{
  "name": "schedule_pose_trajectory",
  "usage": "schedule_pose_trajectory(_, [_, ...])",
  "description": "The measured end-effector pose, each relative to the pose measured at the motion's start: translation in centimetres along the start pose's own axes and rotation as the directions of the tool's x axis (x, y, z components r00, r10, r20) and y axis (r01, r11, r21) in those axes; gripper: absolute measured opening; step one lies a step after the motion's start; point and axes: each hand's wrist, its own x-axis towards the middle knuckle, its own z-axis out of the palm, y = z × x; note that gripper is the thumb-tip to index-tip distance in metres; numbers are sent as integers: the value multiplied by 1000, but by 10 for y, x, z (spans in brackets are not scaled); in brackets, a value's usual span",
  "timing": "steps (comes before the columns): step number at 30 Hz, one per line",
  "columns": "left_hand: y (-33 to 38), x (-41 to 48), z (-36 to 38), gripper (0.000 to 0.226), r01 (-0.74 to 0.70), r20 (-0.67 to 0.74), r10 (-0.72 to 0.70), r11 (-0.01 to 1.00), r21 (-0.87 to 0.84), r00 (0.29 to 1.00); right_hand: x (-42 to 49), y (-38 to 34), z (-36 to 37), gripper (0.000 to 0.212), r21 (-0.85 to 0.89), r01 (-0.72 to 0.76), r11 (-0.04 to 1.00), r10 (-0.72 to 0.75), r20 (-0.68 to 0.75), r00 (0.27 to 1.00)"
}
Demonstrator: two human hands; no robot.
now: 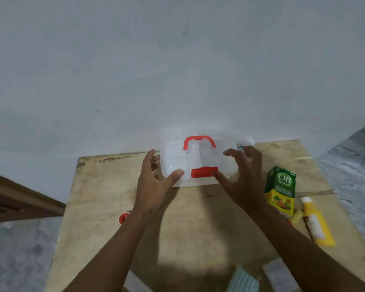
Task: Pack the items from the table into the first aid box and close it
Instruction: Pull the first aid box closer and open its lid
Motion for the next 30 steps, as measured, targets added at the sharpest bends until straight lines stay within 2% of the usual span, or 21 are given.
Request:
schedule_pose_trajectory(2, [-19,-6,5,124,17,76,-16,1000,-15,997,0,4,6,43,92,58,994,-64,63,996])
schedule_pose_trajectory(3, [-26,-8,9,125,17,104,-14,999,-32,994,-2,5,9,37,113,67,991,-78,89,993])
schedule_pose_trajectory(9, [-40,6,33,102,-127,40,137,974,-189,990,-6,4,16,21,183,88,979,-104,81,991])
schedule_pose_trajectory(13, [-42,0,38,85,-107,-71,95,976,-188,993,-7,0,12,21,132,128,983,-141,95,985])
schedule_pose_trajectory(18, [-42,-15,34,81,-78,-96,63,983,-164,993,-7,-4,-1,21,54,250,967,-254,95,962])
schedule_pose_trajectory(25, [-32,-35,25,77,-29,-129,17,995,-93,992,12,-26,-32,16,201,338,919,-366,125,922])
schedule_pose_trajectory(28, [-35,-40,26,81,-25,-135,12,995,-93,991,23,-31,-41,26,229,335,914,-369,126,921])
schedule_pose_trajectory(30, [-37,-42,25,85,-25,-143,12,996,-89,990,30,-35,-45,21,236,326,915,-356,97,929])
